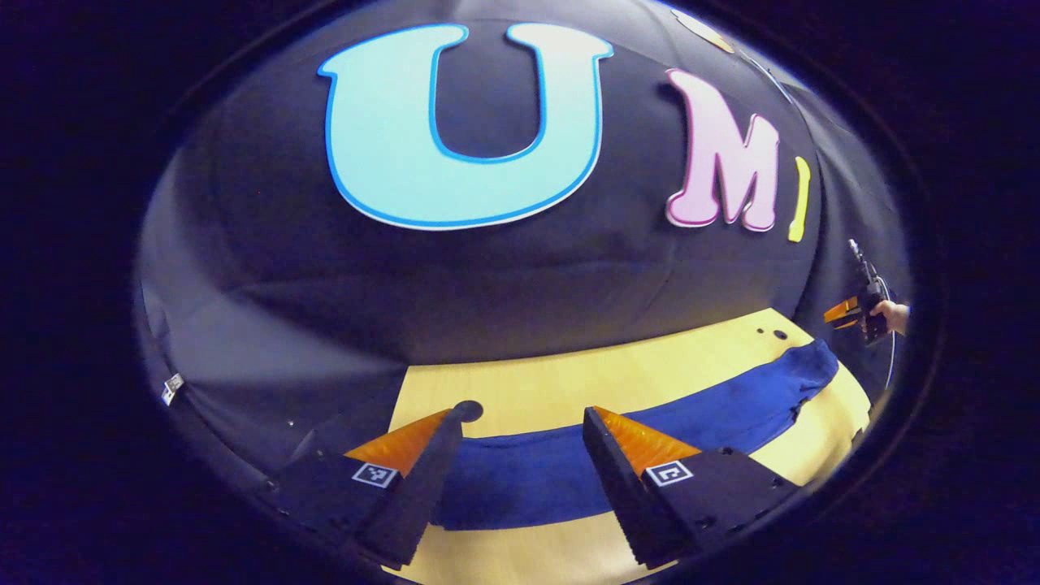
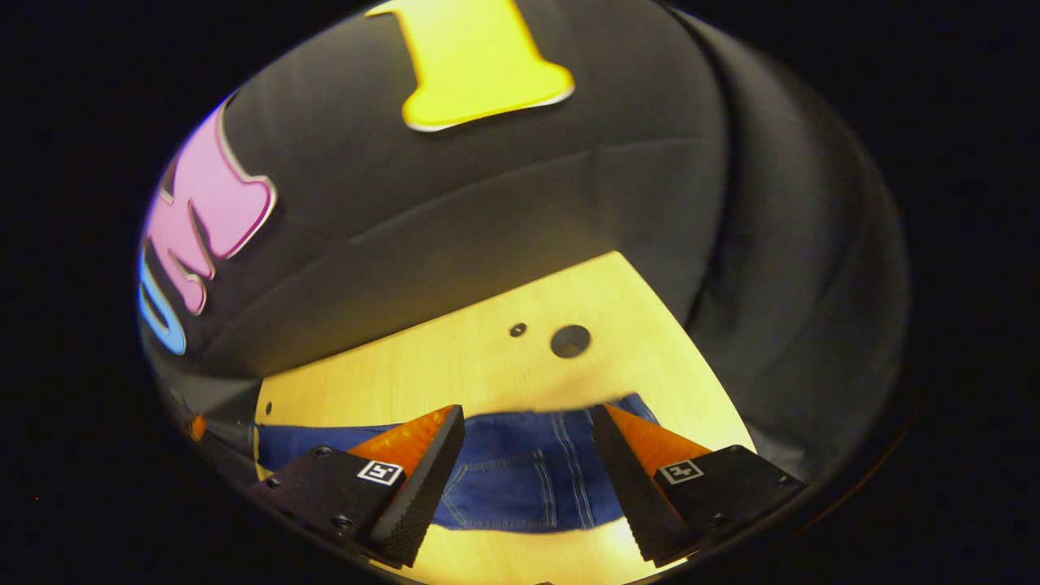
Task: Grasp the waist and the cuffs of the jeans and fold them to make the two legs overlap; first hold the waist and fold one-third of the jeans toward the cuffs, then hold the cuffs and fold the remaining one-third in the same direction to finish folding.
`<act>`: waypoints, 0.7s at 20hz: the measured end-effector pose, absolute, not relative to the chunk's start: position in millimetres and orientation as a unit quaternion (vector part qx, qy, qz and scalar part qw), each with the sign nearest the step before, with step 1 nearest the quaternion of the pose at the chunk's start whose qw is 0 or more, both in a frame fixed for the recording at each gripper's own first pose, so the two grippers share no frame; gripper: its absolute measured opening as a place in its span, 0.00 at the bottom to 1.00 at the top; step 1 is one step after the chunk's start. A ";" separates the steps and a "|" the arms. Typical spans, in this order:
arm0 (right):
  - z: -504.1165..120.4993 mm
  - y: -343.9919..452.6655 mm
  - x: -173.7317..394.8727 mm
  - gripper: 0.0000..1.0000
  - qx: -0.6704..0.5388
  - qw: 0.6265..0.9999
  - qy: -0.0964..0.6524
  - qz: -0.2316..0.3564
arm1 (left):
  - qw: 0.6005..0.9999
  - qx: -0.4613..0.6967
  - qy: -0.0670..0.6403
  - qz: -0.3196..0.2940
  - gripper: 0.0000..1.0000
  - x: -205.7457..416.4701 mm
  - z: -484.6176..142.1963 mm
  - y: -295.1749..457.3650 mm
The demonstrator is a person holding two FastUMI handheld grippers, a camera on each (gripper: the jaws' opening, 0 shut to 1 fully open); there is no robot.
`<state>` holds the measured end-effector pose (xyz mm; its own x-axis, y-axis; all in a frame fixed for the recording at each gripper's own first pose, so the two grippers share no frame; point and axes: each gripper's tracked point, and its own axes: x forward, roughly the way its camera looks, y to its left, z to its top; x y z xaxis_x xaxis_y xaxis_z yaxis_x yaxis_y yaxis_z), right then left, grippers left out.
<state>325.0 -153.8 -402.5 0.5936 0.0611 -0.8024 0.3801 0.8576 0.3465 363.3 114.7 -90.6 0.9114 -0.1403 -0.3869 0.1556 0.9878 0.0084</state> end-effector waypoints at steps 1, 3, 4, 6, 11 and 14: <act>-409.6 -160.8 305.8 0.98 0.266 0.843 0.452 -0.123 | 0.977 0.005 0.194 -0.093 0.95 344.7 -82.4 111.4; -436.9 -167.7 271.2 0.98 0.294 0.807 0.483 -0.171 | 0.973 0.004 0.198 -0.122 0.95 307.3 -67.9 105.3; -450.2 -172.5 260.8 0.98 0.303 0.795 0.488 -0.195 | 0.972 0.016 0.195 -0.132 0.95 295.7 -60.4 109.6; -471.3 -171.0 247.4 0.98 0.320 0.767 0.502 -0.239 | 0.966 0.047 0.207 -0.146 0.95 272.7 -60.5 110.7; -519.6 -151.7 243.1 0.99 0.364 0.716 0.525 -0.281 | 0.962 0.092 0.228 -0.121 0.97 266.3 -45.8 118.9; -525.5 -147.6 258.9 1.00 0.368 0.718 0.511 -0.298 | 0.960 0.097 0.241 -0.100 0.97 260.5 -48.9 117.5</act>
